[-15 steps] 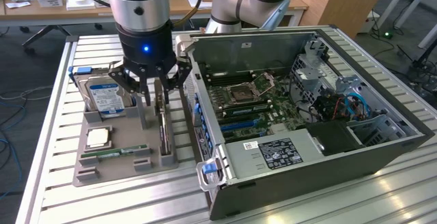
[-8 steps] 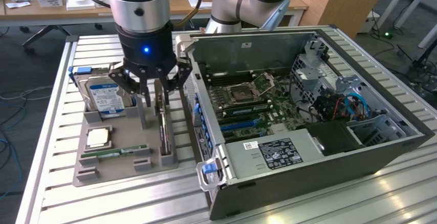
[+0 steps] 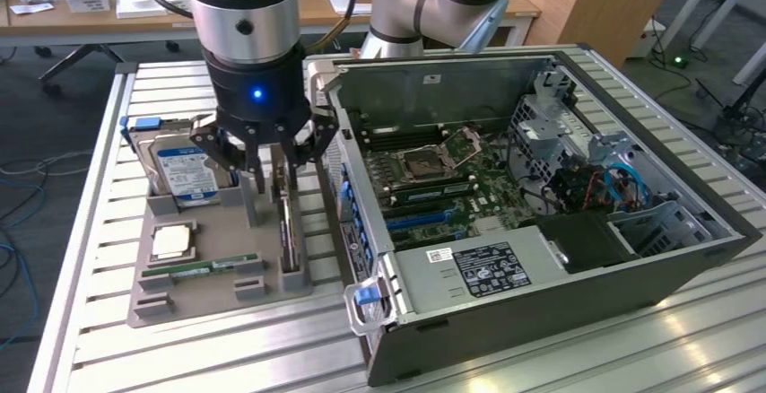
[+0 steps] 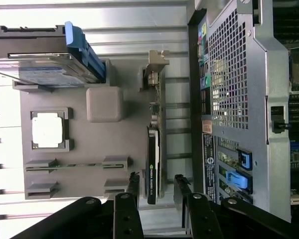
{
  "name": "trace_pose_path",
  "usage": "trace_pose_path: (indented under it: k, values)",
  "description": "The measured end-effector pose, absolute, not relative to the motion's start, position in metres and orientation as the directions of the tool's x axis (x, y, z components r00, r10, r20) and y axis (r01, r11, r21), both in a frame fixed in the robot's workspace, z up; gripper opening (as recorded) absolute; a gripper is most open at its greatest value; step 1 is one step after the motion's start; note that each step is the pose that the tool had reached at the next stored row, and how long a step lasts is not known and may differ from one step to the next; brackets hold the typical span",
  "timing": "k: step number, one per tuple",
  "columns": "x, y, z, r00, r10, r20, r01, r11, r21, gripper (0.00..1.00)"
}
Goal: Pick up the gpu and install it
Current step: 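Pick up the gpu and move the gpu toward the slot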
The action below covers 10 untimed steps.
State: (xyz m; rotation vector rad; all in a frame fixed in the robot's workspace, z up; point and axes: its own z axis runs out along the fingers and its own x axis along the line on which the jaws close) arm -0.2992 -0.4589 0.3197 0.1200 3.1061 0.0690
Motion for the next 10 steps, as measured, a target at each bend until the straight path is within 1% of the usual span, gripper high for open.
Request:
trace_pose_path:
  k: [10]
  values:
    - [-0.299, -0.459, 0.302, -0.996, 0.078, -0.031, 0.077, 0.996, 0.046, 0.42]
